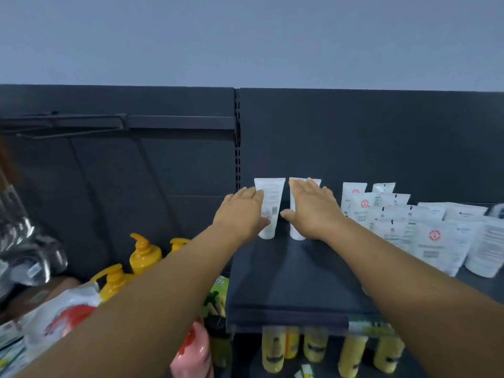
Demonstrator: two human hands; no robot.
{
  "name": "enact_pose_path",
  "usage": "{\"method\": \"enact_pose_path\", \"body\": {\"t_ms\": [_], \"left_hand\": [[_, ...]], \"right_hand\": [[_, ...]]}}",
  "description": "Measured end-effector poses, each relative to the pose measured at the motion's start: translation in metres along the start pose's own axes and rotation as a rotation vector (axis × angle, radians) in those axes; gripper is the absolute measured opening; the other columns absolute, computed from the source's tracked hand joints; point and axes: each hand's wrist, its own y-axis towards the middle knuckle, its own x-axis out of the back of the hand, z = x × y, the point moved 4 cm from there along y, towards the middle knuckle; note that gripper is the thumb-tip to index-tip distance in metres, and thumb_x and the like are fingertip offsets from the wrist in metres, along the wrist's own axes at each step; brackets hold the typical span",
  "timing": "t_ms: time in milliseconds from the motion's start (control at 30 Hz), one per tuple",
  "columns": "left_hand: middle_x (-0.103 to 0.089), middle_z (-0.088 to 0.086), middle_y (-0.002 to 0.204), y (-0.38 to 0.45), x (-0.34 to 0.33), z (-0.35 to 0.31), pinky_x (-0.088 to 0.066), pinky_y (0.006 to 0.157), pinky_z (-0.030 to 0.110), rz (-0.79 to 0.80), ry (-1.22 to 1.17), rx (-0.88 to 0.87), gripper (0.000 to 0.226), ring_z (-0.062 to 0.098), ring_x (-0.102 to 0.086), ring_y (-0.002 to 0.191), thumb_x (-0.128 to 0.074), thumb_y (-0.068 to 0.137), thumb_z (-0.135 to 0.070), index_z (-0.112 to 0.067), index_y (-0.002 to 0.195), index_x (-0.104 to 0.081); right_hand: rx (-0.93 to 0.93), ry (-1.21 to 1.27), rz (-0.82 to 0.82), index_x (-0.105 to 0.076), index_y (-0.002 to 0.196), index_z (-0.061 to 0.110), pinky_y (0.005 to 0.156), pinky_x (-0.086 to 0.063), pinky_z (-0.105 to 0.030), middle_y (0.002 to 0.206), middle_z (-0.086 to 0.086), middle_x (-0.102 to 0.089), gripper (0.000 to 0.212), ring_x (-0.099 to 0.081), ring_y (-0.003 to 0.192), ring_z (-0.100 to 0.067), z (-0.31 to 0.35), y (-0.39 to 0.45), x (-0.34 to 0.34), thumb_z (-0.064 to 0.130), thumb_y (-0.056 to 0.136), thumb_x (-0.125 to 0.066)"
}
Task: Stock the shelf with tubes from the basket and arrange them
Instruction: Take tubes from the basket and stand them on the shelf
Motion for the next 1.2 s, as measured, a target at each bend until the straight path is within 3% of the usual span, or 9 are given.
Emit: {"method": "enact_pose_path", "body": {"t_ms": [133,267,367,733,900,1200], "left_hand": [[-0.031,0.005,0.152,-0.067,-0.007,-0.002,-0.02,0.116,0.036,0.035,-0.019,-0.006,0.061,0.021,-0.017,0.147,-0.048,0.096,-0.039,-0.011,0.146,-0.026],[-0.033,0.007,0.151,-0.132,-0.02,-0.006,-0.024,0.114,0.036,0.061,-0.006,-0.02,0.061,0.022,-0.025,0.143,-0.049,0.095,-0.039,-0.01,0.145,-0.029],[-0.026,0.008,0.156,-0.174,-0.035,-0.009,-0.022,0.117,0.035,0.08,-0.01,-0.047,0.069,0.022,-0.021,0.145,-0.049,0.095,-0.039,-0.009,0.15,-0.02],[-0.019,0.009,0.159,-0.272,-0.118,-0.028,-0.018,0.12,0.035,0.217,-0.102,-0.067,0.074,0.022,-0.016,0.147,-0.05,0.095,-0.04,-0.009,0.152,-0.014],[-0.015,0.009,0.16,-0.303,-0.183,-0.027,-0.015,0.12,0.035,0.361,-0.118,-0.058,0.074,0.023,-0.013,0.148,-0.049,0.096,-0.039,-0.008,0.152,-0.011],[-0.022,0.01,0.157,-0.343,-0.306,-0.029,-0.02,0.118,0.035,0.641,-0.128,0.015,0.072,0.025,-0.023,0.145,-0.051,0.095,-0.037,-0.007,0.151,-0.016]], "right_hand": [[0.005,0.009,0.011,-0.025,0.146,0.013,0.114,-0.022,-0.042,0.148,-0.001,-0.035,0.064,-0.026,0.14,-0.023,0.022,-0.062,-0.014,0.043,0.094,-0.048],[0.009,0.026,0.087,-0.014,0.152,0.012,0.118,-0.013,-0.041,0.158,-0.003,-0.021,0.07,-0.014,0.147,-0.021,0.04,-0.129,-0.029,0.042,0.097,-0.045],[-0.005,0.04,0.141,-0.008,0.154,0.012,0.12,-0.009,-0.041,0.161,-0.004,-0.011,0.073,-0.005,0.149,-0.023,0.049,-0.174,-0.045,0.043,0.098,-0.044],[-0.008,0.062,0.219,-0.016,0.15,0.01,0.118,-0.014,-0.041,0.158,-0.004,-0.021,0.07,-0.009,0.149,-0.024,0.054,-0.287,-0.125,0.04,0.096,-0.048],[-0.076,0.089,0.404,-0.006,0.154,0.011,0.119,-0.006,-0.04,0.162,-0.005,-0.008,0.072,-0.002,0.15,-0.022,0.037,-0.316,-0.185,0.041,0.099,-0.041],[-0.139,0.145,0.575,-0.02,0.149,0.01,0.117,-0.018,-0.039,0.155,-0.008,-0.027,0.069,-0.021,0.145,-0.025,0.007,-0.357,-0.298,0.036,0.095,-0.053]]}}
